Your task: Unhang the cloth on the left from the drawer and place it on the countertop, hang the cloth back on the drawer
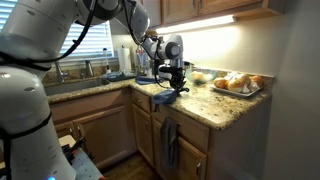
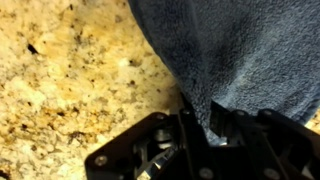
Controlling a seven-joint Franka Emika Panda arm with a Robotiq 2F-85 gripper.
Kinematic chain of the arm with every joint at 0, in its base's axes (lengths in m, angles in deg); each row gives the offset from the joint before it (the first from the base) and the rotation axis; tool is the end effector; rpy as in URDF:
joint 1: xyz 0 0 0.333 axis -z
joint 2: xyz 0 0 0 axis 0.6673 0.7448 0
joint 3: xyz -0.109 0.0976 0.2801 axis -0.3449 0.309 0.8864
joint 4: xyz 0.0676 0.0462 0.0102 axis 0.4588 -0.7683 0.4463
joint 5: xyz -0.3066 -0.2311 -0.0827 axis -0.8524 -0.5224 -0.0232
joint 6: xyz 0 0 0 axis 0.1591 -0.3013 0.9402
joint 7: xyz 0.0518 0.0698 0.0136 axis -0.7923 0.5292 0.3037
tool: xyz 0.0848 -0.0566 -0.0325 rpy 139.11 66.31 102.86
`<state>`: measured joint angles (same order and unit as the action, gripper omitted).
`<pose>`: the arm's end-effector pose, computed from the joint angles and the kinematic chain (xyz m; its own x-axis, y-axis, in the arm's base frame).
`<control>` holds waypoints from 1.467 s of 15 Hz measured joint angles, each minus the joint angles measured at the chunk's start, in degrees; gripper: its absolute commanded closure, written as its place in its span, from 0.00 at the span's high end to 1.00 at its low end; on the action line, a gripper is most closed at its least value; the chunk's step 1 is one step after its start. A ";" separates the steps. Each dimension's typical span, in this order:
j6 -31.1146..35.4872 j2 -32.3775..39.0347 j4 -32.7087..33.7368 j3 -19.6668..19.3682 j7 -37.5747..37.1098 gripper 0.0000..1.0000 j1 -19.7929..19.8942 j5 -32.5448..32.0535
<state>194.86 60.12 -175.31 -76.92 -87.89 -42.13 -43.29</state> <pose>0.6976 -0.0214 0.3060 0.9916 -0.1115 0.0654 -0.1125 -0.9936 0.0122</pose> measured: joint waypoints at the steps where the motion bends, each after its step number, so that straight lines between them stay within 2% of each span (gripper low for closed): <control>1: 0.33 -0.94 -0.54 0.28 0.63 0.08 -0.21 -0.43; 12: 5.37 -19.36 -16.78 5.32 8.31 0.07 -1.35 -1.97; 13: 5.39 -20.71 -18.24 5.89 8.76 0.13 -1.41 -1.96; 14: 5.40 -21.81 -19.49 6.34 9.09 0.13 -1.54 -1.96; 19: 5.57 -23.09 -21.35 6.59 9.44 0.13 -1.99 -1.96; 20: 5.59 -23.09 -21.38 6.59 9.51 0.07 -1.98 -1.96; 22: 5.60 -22.99 -21.36 6.59 9.57 0.06 -1.99 -1.95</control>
<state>200.46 37.13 -196.68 -70.33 -78.32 -44.12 -45.24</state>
